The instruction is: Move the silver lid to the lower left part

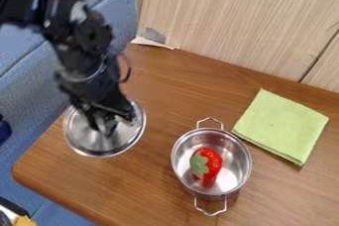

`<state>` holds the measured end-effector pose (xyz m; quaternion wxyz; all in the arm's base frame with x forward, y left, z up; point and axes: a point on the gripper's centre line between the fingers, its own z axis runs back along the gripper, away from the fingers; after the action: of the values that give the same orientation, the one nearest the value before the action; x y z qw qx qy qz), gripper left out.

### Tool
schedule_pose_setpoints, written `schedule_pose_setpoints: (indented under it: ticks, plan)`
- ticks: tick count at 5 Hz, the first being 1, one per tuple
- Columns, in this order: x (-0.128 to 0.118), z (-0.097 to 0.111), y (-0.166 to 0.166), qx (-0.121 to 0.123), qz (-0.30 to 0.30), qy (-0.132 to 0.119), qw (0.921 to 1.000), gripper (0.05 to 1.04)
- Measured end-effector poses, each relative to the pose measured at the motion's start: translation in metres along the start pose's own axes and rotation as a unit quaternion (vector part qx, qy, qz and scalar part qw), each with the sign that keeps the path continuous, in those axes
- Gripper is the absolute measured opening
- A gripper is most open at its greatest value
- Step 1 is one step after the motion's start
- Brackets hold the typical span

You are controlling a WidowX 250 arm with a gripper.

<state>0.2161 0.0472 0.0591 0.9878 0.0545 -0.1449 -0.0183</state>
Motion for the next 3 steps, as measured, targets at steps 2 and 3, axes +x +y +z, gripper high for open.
schedule_pose_setpoints:
  ticks: [2,3]
  plan:
    - [-0.019,-0.03,-0.015,0.006,-0.008,-0.003,0.9999,0.282]
    - [-0.023,-0.045,-0.024,0.002,-0.013,0.005,0.9999,0.282]
